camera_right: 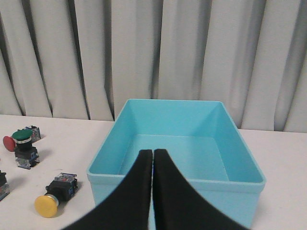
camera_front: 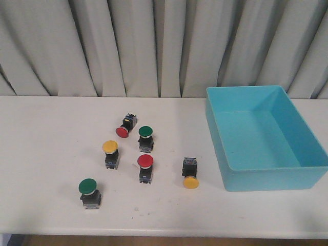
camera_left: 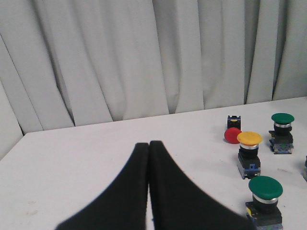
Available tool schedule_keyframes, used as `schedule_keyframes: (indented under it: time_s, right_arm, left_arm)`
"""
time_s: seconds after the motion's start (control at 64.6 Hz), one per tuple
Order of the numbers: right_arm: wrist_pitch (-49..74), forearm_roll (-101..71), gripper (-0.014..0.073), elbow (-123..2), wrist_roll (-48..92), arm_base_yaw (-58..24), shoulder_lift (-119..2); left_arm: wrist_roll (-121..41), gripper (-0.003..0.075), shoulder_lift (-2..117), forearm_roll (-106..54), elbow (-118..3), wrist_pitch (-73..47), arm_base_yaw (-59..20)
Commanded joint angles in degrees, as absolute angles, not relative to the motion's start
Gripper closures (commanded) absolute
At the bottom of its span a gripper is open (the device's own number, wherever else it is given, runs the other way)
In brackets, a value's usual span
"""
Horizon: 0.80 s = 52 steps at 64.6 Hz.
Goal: Pick red and yellow buttons and place in box
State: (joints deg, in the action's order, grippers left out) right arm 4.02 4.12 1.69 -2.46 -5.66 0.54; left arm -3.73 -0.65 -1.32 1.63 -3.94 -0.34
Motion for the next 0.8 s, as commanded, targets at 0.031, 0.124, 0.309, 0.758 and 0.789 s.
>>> schedule_keyframes:
  time_s: [0.031, 0.124, 0.309, 0.758, 0.789]
  right_arm:
    - [0.00, 4.47, 0.0597, 2.03, -2.27, -5.29, 1.05]
    - [0.00, 4.47, 0.0597, 2.03, -2.27, -5.29, 1.05]
    - [0.00, 4.47, 0.0597, 2.03, -2.27, -5.29, 1.05]
    - [-1.49, 4.41, 0.0597, 1.95, -2.27, -5.29, 1.05]
    - [-2.02, 4.00, 0.0597, 1.89, -2.42, -5.29, 1.05]
  left_arm:
    - [-3.60, 0.0727, -1.45, -1.85, 4.30, 0.67, -0.30]
    - [-3.60, 0.0727, -1.45, -1.85, 4.30, 0.67, -0.30]
    - [-3.60, 0.0727, -1.45, -1.85, 4.30, 0.67, -0.30]
    - [-2.89, 0.0727, -1.45, -1.85, 4.09, 0.91, -0.30]
    - [-2.37, 0.0727, -1.45, -1.85, 3.68, 0.97, -0.30]
